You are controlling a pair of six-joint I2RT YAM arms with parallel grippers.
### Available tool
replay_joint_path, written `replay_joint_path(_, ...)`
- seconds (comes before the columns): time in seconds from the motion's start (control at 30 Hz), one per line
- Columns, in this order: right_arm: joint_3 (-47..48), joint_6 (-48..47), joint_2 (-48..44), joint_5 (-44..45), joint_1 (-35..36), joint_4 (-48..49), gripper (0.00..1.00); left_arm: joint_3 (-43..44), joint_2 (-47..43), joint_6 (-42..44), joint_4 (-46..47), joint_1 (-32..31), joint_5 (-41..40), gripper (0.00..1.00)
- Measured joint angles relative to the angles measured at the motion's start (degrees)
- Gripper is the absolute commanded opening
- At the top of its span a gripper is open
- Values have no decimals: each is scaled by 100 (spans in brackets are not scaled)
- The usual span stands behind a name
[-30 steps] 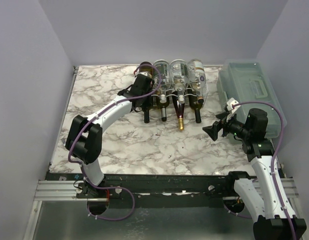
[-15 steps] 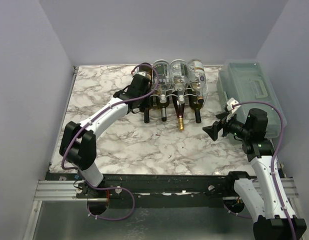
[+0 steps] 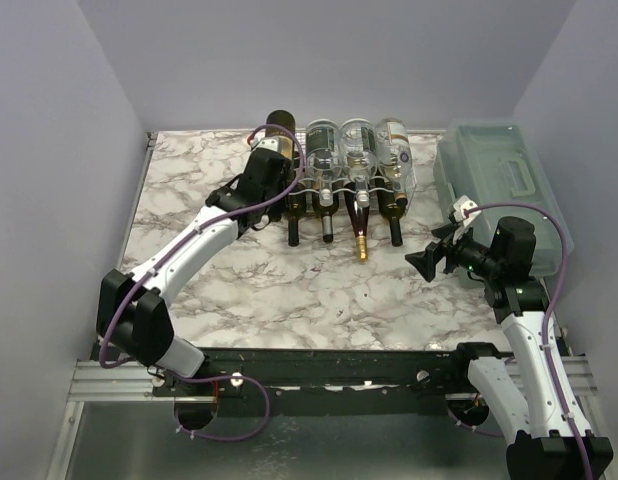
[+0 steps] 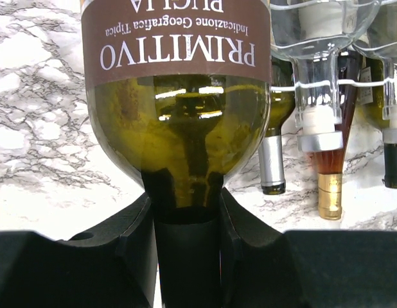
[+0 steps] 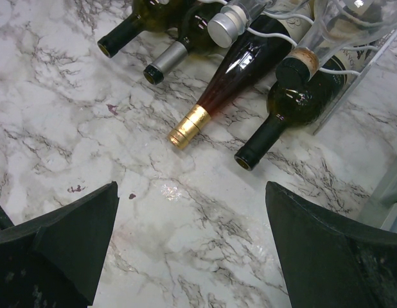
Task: Take the wine bottle off the wine rack
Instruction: Pick up the wine bottle from the wine rack.
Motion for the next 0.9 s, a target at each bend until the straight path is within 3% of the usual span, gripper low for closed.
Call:
replay_joint_path(0.33, 0, -37, 0, 0, 0, 0, 100, -697, -1252, 197, -66, 2, 216, 0)
replay_joint_path(0.9, 0, -258, 107, -15, 0, -63, 100, -2050, -3703, 181, -516, -68, 1961, 0)
